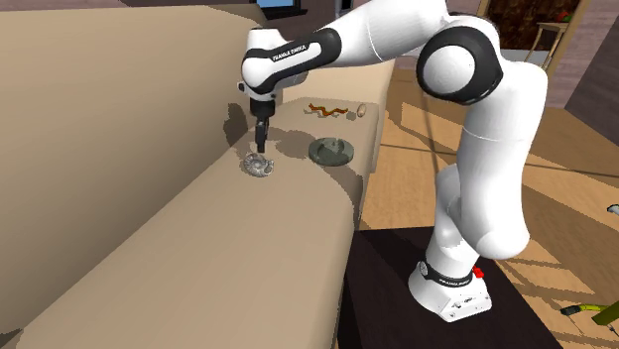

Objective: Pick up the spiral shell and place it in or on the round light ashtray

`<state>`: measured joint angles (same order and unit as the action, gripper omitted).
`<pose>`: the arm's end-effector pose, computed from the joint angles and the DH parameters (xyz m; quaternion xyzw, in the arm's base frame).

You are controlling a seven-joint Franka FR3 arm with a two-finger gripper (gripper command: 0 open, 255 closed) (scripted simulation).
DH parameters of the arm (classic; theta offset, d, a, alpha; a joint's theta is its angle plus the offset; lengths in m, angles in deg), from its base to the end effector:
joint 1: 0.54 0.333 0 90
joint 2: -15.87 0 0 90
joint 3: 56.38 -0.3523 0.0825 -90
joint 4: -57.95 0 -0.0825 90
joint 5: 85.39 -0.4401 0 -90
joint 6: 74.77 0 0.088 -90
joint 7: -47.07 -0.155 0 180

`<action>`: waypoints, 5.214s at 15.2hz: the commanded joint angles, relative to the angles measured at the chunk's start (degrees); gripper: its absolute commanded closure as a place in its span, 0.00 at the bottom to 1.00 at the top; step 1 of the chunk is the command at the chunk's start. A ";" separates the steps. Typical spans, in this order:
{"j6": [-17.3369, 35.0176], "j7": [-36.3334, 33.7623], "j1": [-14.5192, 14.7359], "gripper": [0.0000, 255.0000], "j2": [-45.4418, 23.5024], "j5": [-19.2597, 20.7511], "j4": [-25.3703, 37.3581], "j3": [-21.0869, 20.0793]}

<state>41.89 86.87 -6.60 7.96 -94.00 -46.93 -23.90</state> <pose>0.5356 -0.3937 0.4413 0.9983 -0.0159 0.0552 0.0040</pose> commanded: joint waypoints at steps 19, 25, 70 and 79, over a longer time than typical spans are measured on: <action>2.35 7.70 -6.01 0.00 -14.84 -10.16 9.55 -1.23; 2.35 7.70 -6.02 1.00 -14.84 -10.16 9.55 -1.23; -11.42 27.24 -17.75 1.00 0.96 -3.01 7.11 10.10; -9.17 33.24 -20.93 1.00 0.01 -4.25 4.66 12.11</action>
<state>32.02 119.96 -27.54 8.02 -98.17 -41.64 -11.76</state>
